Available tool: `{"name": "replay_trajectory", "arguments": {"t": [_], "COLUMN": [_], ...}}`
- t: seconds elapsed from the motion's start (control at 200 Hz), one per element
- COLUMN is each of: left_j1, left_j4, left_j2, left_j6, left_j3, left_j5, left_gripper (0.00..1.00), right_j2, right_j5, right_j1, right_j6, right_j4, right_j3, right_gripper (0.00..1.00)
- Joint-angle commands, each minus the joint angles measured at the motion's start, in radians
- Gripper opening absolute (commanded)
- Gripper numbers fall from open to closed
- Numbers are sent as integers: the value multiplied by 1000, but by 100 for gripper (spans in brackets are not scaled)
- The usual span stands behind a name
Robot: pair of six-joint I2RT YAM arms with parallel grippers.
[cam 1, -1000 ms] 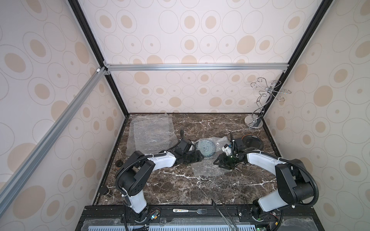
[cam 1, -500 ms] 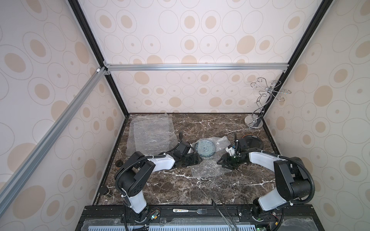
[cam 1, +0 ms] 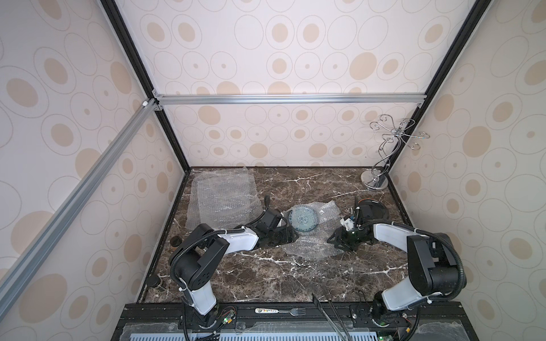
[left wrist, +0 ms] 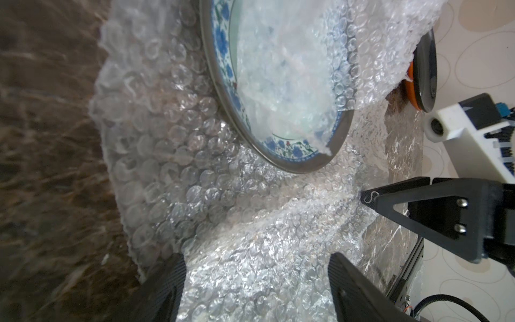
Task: Unpack dinner plates from bubble wrap
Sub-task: Unwrap the bubble wrap at the center of the board.
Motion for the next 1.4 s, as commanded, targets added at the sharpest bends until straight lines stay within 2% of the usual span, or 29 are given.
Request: {"name": "replay_trajectory", "arguments": {"t": [0.0, 0.16, 0.295, 0.53, 0.755, 1.396], "left_j1": [-5, -5, -5, -3, 0, 18], "left_j4": [-53, -55, -77, -164, -194, -217], "left_j2": [-22, -53, -101, -171, -186, -206], "left_j6": [19, 24, 46, 119, 147, 160], "left_j3": [24, 51, 84, 146, 159, 150], "left_j5": [-32, -37, -62, -139, -169, -201], "left_gripper": [81, 82, 86, 95, 100, 100], "right_j2": [-78, -68, -29, 22, 71, 217], "right_j5": [56, 21, -3, -4, 60, 75], "right_j1": [-4, -4, -4, -4, 0, 39], "right_j6": [-30, -27, 8, 125, 160, 229], "right_j4": [-112, -182, -143, 7, 46, 235], "right_j3": [77, 189, 227, 230, 236, 248], "right_gripper": [55, 62, 64, 60, 57, 52]}}
